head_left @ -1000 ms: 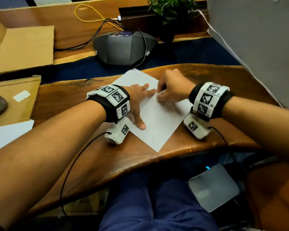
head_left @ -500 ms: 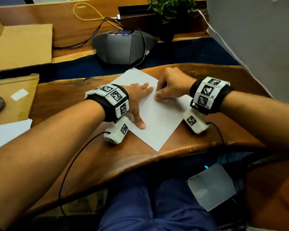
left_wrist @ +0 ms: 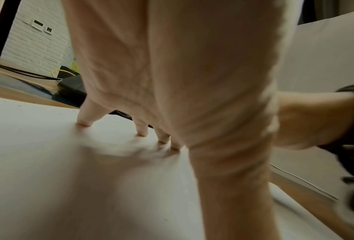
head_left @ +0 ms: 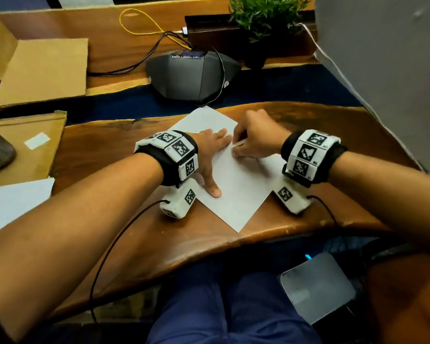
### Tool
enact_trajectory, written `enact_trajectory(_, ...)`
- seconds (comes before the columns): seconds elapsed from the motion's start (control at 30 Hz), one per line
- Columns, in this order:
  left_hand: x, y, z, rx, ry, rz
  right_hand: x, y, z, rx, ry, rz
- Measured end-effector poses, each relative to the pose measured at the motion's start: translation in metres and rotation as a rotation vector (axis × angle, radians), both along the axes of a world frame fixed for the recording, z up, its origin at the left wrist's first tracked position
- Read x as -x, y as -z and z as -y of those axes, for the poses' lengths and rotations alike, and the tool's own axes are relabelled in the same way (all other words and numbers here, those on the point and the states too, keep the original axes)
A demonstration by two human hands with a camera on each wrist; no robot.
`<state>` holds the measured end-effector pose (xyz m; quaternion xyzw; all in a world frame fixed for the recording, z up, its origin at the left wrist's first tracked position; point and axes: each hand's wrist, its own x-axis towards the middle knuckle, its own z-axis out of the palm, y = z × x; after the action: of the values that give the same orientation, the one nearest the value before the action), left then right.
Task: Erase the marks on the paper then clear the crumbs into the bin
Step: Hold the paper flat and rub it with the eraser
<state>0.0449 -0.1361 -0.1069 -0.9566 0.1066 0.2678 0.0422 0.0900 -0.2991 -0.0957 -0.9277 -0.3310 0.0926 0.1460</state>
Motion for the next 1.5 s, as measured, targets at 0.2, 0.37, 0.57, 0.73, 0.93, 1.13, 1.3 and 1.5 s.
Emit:
enact_trajectory(0.2,0.004,-0.005,0.0,-0.002,-0.011,-0.015,-0.014,-0.004,0.009,-0.015,0.054,-0.026)
enact_trajectory(0.37,0.006,-0.009,0.0,0.034,-0.003,-0.022,-0.029,-0.008,0.03,-0.174,0.184,-0.034)
enact_trajectory(0.57,0.002,-0.007,0.008,0.162,-0.086,0.096,-0.031,-0.006,0.042,-0.098,0.139,-0.049)
enact_trajectory(0.73,-0.001,-0.005,0.012,0.143,-0.105,0.084,-0.029,-0.005,0.035,-0.05,0.085,-0.084)
enact_trajectory(0.93,-0.006,-0.008,0.015,0.009,-0.074,0.026,-0.022,0.005,0.03,-0.057,0.089,0.002)
enact_trajectory(1.13,-0.018,-0.006,0.021,-0.086,-0.051,-0.008,-0.026,-0.001,0.035,-0.068,0.12,-0.027)
enact_trajectory(1.3,-0.019,-0.008,0.023,-0.137,-0.037,-0.013,-0.014,0.004,0.03,0.021,-0.008,-0.037)
enact_trajectory(1.5,-0.018,-0.008,0.022,-0.122,-0.039,-0.013,-0.027,0.0,0.039,-0.057,0.135,-0.058)
